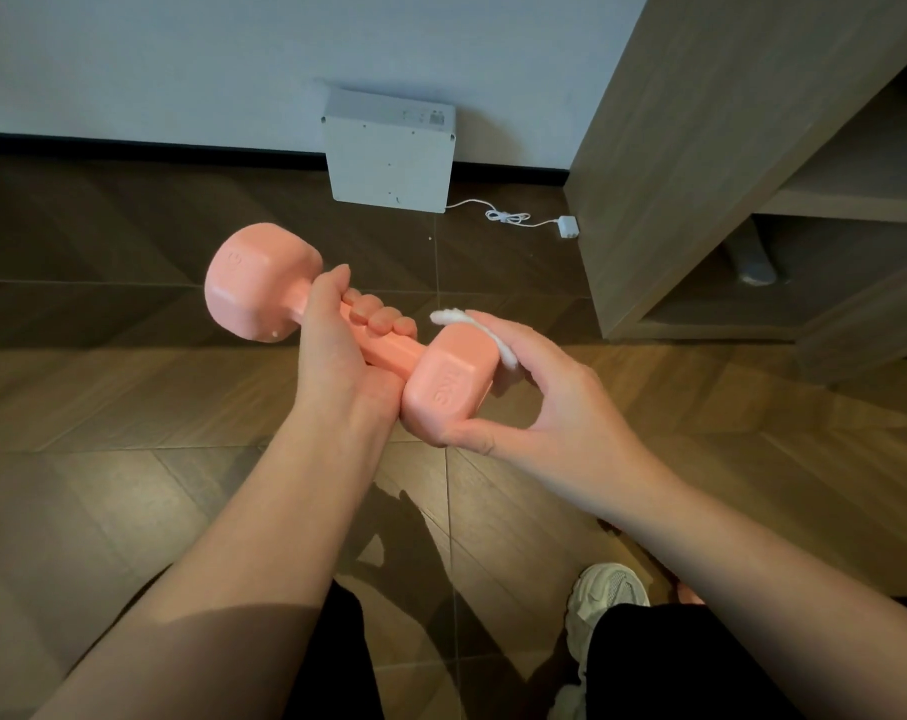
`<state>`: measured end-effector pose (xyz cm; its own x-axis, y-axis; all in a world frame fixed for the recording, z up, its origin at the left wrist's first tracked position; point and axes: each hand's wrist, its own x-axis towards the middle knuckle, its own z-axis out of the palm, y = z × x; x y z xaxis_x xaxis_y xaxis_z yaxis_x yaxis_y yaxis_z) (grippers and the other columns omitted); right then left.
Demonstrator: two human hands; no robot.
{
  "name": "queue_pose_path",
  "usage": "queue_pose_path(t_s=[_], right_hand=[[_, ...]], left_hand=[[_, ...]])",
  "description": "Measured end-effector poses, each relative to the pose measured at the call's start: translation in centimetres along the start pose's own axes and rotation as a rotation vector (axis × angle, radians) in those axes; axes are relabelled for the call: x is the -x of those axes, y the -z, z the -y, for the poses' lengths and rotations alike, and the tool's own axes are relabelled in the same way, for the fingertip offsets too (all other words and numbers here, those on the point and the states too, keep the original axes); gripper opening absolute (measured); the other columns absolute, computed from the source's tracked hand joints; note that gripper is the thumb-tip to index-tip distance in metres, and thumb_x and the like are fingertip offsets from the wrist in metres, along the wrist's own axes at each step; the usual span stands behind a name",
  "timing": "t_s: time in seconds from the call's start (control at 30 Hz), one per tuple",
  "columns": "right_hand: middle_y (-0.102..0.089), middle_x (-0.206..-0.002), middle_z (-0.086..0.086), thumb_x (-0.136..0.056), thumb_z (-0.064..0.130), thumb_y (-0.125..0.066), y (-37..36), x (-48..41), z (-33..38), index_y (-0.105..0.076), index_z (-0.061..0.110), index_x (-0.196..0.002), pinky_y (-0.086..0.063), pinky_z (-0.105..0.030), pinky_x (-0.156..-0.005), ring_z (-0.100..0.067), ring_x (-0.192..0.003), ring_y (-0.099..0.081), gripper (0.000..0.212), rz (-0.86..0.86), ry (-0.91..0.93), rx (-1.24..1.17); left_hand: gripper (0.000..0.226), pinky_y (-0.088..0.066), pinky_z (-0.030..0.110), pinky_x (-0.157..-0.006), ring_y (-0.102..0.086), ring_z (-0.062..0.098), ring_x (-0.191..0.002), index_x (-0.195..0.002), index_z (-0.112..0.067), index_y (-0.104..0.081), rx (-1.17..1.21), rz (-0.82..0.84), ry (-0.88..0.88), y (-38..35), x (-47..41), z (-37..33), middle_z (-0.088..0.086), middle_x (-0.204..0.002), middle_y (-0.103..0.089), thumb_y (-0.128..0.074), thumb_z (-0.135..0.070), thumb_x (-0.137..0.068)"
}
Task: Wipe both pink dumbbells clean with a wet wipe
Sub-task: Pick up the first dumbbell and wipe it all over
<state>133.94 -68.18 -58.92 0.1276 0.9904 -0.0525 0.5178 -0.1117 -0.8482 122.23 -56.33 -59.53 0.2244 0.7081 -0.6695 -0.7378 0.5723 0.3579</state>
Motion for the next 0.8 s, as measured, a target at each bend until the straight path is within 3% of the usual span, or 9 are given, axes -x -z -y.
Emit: queue_pose_path(t_s=[0.13,0.27,0.33,0.4,0.47,0.53,0.6,0.73,0.8], right_hand=[[-0.053,-0.129,0.021,-0.065,0.036,-0.089,-0.4,0.4,0.4,-0.048,0.038,-0.134,-0.046,-0.014,-0.087,-0.002,-0.118,-0.051,0.08,-0.09,0.006,-0.1],[-0.065,-0.121,0.013,-0.061,0.035,-0.084,1.3,-0.1,0.3,-0.061,0.029,-0.127,-0.051,-0.023,-0.093,-0.005,-0.113,-0.059,0.069,-0.107,-0.063,-0.382],[-0.066,-0.121,0.005,-0.064,0.029,-0.083,1.4,0.0,0.2,-0.062,0.023,-0.127,-0.053,-0.025,-0.091,-0.006,-0.111,-0.06,0.067,-0.042,-0.104,-0.479],[-0.065,-0.12,0.007,-0.066,0.026,-0.085,1.0,0.4,0.0,-0.062,0.028,-0.126,-0.054,-0.027,-0.088,-0.007,-0.111,-0.06,0.064,-0.029,-0.093,-0.446],[-0.065,-0.12,0.008,-0.063,0.032,-0.087,0.7,0.8,-0.1,-0.063,0.039,-0.122,-0.054,-0.033,-0.093,-0.011,-0.113,-0.059,0.065,-0.081,-0.032,-0.386],[-0.065,-0.121,0.008,-0.064,0.038,-0.084,0.8,0.9,-0.1,-0.062,0.043,-0.123,-0.052,-0.037,-0.097,-0.013,-0.115,-0.059,0.064,-0.144,0.025,-0.339],[-0.062,-0.127,0.016,-0.068,0.042,-0.082,1.2,0.8,-0.1,-0.058,0.037,-0.132,-0.05,-0.033,-0.1,-0.007,-0.123,-0.054,0.068,-0.145,0.041,-0.253],[-0.059,-0.129,0.022,-0.071,0.05,-0.078,1.6,0.5,-0.2,-0.054,0.044,-0.134,-0.049,-0.028,-0.099,-0.001,-0.123,-0.051,0.068,0.021,0.025,-0.14],[-0.06,-0.13,0.019,-0.068,0.047,-0.08,1.5,0.6,-0.3,-0.058,0.033,-0.134,-0.047,-0.02,-0.098,0.002,-0.124,-0.051,0.071,-0.084,0.043,-0.118]], left_hand=[[0.029,-0.042,0.02,-0.045,-0.041,0.008,-0.042,-0.066,-0.016,-0.049,0.059,0.143,0.017,-0.1,0.0,0.5,-0.005,-0.051,-0.044,-0.066,-0.025,-0.087],[0.031,-0.054,0.028,-0.063,-0.065,0.018,-0.069,-0.061,-0.015,-0.053,0.04,0.459,0.011,-0.6,0.2,0.2,0.003,-0.077,-0.065,-0.066,-0.032,-0.084],[0.03,-0.052,0.025,-0.058,-0.064,0.013,-0.06,-0.059,-0.017,-0.053,0.02,0.537,-0.017,-0.9,0.5,0.1,-0.001,-0.067,-0.063,-0.063,-0.028,-0.084],[0.036,-0.04,0.021,-0.045,-0.042,0.007,-0.041,-0.055,-0.019,-0.046,0.011,0.535,-0.039,-0.9,0.8,0.1,-0.007,-0.047,-0.044,-0.057,-0.024,-0.088],[0.039,-0.03,0.021,-0.04,-0.028,0.007,-0.036,-0.052,-0.02,-0.039,0.011,0.51,-0.064,-0.8,1.1,0.1,-0.008,-0.041,-0.032,-0.053,-0.021,-0.089],[0.04,-0.029,0.021,-0.039,-0.026,0.007,-0.035,-0.05,-0.02,-0.038,0.023,0.493,-0.08,-0.7,1.3,0.0,-0.007,-0.039,-0.03,-0.051,-0.02,-0.088],[0.039,-0.03,0.021,-0.039,-0.026,0.008,-0.035,-0.049,-0.019,-0.037,0.014,0.482,-0.102,-0.7,1.5,-0.1,-0.007,-0.039,-0.03,-0.05,-0.018,-0.086],[0.036,-0.03,0.022,-0.041,-0.026,0.009,-0.037,-0.052,-0.02,-0.036,-0.062,0.479,-0.147,-0.4,1.6,-0.3,-0.006,-0.04,-0.029,-0.05,-0.018,-0.085],[0.037,-0.031,0.023,-0.041,-0.026,0.01,-0.037,-0.051,-0.02,-0.036,-0.091,0.447,-0.162,-0.3,1.6,-0.4,-0.006,-0.041,-0.03,-0.051,-0.017,-0.085]])
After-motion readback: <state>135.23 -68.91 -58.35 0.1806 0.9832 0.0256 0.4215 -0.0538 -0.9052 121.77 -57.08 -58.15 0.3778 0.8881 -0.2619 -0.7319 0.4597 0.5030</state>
